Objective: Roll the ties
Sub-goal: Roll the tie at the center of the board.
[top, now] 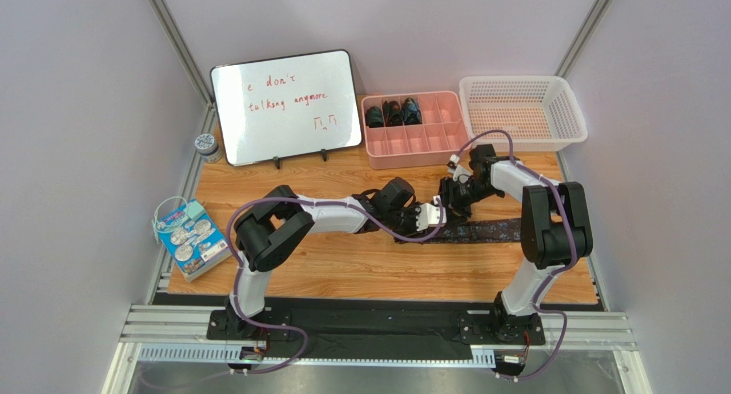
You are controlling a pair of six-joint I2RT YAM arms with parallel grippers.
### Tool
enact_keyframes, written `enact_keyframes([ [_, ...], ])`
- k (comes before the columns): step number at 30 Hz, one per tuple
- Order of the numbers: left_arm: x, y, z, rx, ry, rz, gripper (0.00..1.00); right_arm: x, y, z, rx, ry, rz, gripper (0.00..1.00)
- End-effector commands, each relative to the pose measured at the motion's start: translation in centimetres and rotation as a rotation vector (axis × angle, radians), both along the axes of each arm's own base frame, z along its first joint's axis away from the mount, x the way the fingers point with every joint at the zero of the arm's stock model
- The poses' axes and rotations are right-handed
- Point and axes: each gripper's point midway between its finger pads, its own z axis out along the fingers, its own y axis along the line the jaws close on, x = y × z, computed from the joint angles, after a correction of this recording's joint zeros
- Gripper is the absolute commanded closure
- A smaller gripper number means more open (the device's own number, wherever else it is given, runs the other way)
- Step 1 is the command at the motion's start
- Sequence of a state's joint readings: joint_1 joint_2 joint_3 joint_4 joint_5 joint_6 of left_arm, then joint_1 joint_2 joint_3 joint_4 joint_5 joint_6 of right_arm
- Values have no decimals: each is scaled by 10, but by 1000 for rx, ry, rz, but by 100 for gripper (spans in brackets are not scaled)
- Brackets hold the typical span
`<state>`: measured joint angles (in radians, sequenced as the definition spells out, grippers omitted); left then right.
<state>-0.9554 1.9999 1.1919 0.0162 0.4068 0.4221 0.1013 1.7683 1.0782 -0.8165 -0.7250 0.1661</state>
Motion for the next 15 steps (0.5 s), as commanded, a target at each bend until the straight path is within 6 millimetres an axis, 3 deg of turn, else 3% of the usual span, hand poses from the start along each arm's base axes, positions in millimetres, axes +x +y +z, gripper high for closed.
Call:
enact_keyframes([
  [1,-52,103,-83,472,228,42,83,9,16,9,79,-74,-23,60],
  [4,-53,101,-80,453,233,52,84,31,3,-5,-24,-159,-30,62],
  [6,-49,97,-77,431,222,61,85,29,-2,-21,-65,-107,-16,65],
  [11,-33,89,-57,330,226,116,85,-3,-10,-51,-143,39,47,77],
  [15,-27,84,-46,280,236,141,86,-11,-15,-65,-180,101,66,82],
])
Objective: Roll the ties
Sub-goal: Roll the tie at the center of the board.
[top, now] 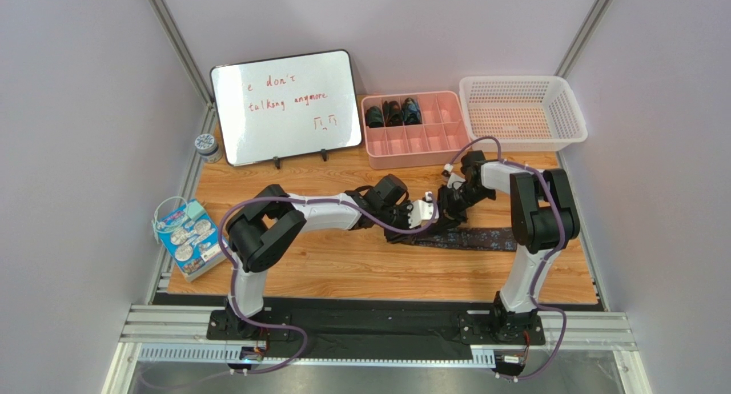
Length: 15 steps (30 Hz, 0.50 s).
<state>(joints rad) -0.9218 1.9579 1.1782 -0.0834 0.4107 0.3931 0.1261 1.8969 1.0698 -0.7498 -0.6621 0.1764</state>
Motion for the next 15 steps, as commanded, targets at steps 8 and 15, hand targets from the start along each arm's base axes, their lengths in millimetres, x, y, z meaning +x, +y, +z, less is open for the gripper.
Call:
enact_keyframes([
  [8,-23,62,-33,192,145,116,87,-10,-29,-32,-212,21,82,83],
  [15,-23,74,-60,301,143,112,87,25,-5,17,-52,-133,67,66],
])
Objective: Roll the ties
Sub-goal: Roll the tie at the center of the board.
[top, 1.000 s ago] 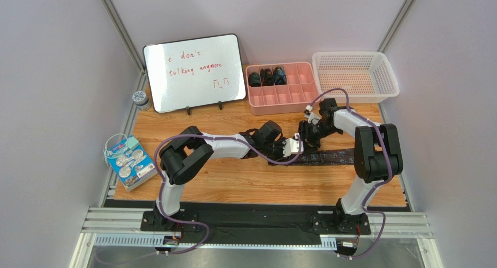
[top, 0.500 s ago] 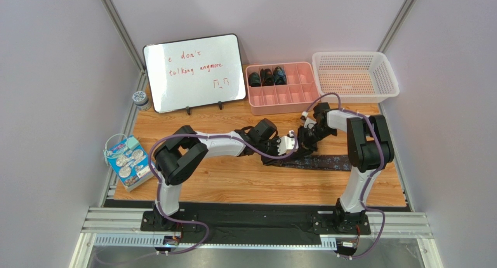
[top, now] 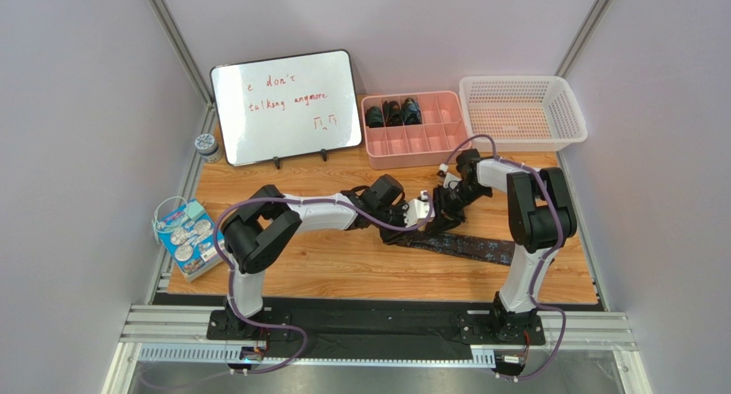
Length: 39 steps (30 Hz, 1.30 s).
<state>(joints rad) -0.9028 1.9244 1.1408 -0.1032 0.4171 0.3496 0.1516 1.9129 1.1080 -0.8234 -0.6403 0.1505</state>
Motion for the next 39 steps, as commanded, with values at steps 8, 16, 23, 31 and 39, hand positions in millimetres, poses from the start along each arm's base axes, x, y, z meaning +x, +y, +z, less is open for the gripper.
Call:
enact_keyframes([
  [8,-18,64,-68,316,87,76,87,15,27,63,268,-163,-37,50],
  [16,-25,65,-71,297,139,114,87,1,46,63,372,-204,-85,33],
  [23,-21,64,-73,306,131,135,87,6,63,50,359,-209,-81,42],
  [31,-19,64,-75,317,125,133,87,-3,72,42,316,-200,-32,62],
  [39,-21,67,-75,321,125,129,87,-11,55,14,186,-140,13,100],
])
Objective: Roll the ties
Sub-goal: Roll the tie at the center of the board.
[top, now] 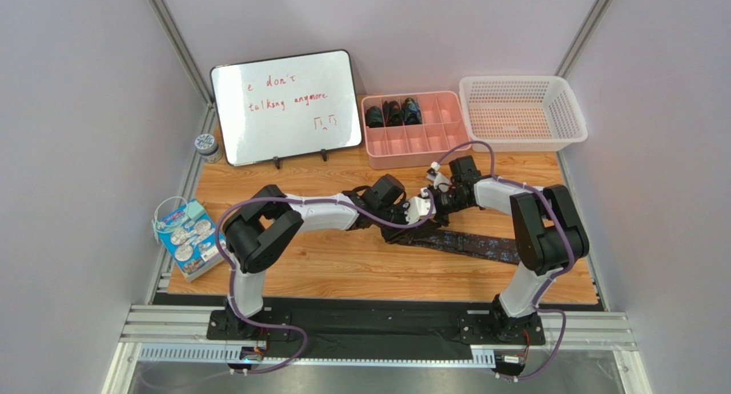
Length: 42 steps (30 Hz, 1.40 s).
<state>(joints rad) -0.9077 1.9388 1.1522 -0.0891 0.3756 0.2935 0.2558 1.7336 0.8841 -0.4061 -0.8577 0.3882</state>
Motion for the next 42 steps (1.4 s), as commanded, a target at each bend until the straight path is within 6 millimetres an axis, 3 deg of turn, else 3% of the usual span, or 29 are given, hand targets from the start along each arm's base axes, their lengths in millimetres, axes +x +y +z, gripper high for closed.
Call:
enact_keyframes([
  [1,-26,69,-72,304,127,69,86,-3,-10,-25,-125,10,38,100],
  [5,-25,65,-67,287,123,67,74,-4,-21,-34,-203,17,32,100],
  [8,-24,60,-60,256,121,65,53,-4,-29,-39,-247,24,31,100],
  [14,-20,51,-49,215,109,68,35,-2,-42,-47,-318,27,32,100],
  [16,-20,49,-46,198,109,67,33,-2,-47,-49,-346,24,29,100],
  [17,-20,48,-44,192,108,65,25,-2,-50,-50,-357,26,30,100],
  [30,-19,32,-24,84,90,45,20,-5,-65,-58,-430,25,42,100],
  [31,-18,29,-24,69,87,39,20,-4,-64,-59,-427,27,42,100],
  [34,-17,25,-28,67,92,21,47,-1,-61,-57,-412,20,44,100],
  [35,-18,26,-31,75,90,14,62,-1,-60,-56,-407,19,43,100],
  [37,-21,34,-40,90,68,-5,79,3,-59,-50,-396,-2,41,100],
  [39,-27,46,-53,122,55,-18,86,8,-57,-45,-382,-21,47,100],
  [42,-31,58,-63,162,56,-20,87,10,-58,-46,-384,-46,81,100],
])
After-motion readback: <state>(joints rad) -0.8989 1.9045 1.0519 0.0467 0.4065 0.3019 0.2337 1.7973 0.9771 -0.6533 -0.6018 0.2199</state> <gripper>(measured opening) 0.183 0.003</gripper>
